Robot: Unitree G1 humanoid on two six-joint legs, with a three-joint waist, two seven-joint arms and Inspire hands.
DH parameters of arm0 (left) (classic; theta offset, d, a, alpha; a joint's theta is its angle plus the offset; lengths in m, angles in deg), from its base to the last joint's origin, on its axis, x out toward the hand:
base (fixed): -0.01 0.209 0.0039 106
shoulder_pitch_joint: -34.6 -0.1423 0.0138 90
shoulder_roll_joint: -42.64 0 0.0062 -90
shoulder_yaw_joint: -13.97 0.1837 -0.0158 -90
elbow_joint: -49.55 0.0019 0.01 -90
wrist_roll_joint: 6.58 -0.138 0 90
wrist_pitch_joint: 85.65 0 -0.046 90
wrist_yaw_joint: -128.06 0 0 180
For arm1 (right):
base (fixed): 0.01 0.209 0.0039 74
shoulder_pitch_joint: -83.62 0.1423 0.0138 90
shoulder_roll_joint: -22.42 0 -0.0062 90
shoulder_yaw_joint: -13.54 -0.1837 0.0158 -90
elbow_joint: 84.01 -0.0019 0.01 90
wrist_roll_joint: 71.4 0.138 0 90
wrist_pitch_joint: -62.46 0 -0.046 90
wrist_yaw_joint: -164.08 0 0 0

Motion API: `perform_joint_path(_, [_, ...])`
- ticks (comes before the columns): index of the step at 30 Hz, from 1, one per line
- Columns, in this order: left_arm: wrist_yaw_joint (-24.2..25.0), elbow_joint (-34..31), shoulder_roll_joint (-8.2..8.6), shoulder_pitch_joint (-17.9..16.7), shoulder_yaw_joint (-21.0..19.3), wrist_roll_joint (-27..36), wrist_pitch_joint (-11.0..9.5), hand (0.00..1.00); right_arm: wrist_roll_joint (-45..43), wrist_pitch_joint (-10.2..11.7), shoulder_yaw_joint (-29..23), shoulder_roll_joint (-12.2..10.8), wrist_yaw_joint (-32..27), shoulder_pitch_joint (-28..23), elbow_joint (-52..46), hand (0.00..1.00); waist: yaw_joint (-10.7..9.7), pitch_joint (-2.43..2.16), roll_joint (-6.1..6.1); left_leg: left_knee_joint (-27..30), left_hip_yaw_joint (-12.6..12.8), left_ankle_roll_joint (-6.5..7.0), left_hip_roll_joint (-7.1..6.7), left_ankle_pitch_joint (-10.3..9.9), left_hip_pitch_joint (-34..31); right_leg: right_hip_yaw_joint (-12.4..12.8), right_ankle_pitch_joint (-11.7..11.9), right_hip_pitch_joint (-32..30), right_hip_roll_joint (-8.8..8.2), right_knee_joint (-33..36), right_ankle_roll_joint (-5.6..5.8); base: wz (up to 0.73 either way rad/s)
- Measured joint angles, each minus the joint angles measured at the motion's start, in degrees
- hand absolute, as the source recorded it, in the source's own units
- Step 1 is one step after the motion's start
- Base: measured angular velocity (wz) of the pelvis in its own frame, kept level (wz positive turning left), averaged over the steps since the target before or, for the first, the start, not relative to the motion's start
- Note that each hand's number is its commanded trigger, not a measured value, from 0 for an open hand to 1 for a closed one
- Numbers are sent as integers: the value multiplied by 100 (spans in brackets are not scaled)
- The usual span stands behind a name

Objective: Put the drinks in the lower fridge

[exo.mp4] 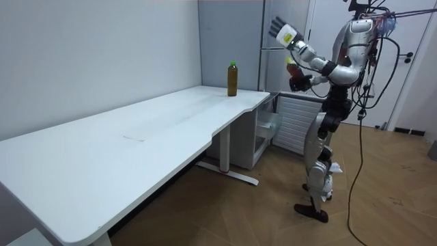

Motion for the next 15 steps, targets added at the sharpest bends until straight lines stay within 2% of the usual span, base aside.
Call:
perform_joint_path(1, [-56,-26,37,34,-146,75,-127,0,-165,-59,-13,45,0,-68,0,100,35,8,11,-22,3,-5,-1,6,25,-2,-1,26,-3,-2,1,-8])
perform_joint_path(3, [-348,-19,89,88,-639,116,-373,0,-602,-176,-93,145,17,-294,0,100,253,15,18,-94,43,-13,-7,15,156,83,-38,104,4,-8,-46,-10])
perform_joint_path(6, [-910,37,133,84,-1079,103,-439,0,-883,-208,-272,143,-6,-328,-2,100,418,13,7,-81,26,-30,-20,25,170,82,-85,125,-3,-9,-114,1])
perform_joint_path(8, [-1216,117,132,83,-1396,-104,-480,0,-903,-209,-411,33,-42,-384,-2,100,538,11,15,-72,14,-38,-16,28,204,72,-107,158,2,-20,-137,4])
perform_joint_path(11, [-1901,239,126,-34,-2016,-347,-660,0,-886,-209,-568,-12,-213,-460,-2,100,688,-23,77,-79,-8,-42,-22,26,229,41,-129,172,-3,-24,-136,4])
perform_joint_path(13, [-2361,359,120,-172,-2335,-485,-860,0,-884,-209,-610,11,-371,-541,-7,100,784,-50,91,-115,-12,-46,-25,32,271,24,-131,175,-6,-26,-135,2])
perform_joint_path(14, [-2689,524,118,-213,-2527,-672,-947,0,-894,-209,-619,5,-456,-615,-7,100,851,-73,89,-117,-22,-51,-24,36,295,0,-138,187,-6,-25,-141,5])
perform_joint_path(15, [-3035,673,118,-251,-2686,-780,-960,0,-901,-215,-615,2,-508,-675,-7,100,929,-76,93,-122,-37,-53,-23,36,319,-13,-145,212,-5,-35,-145,6])
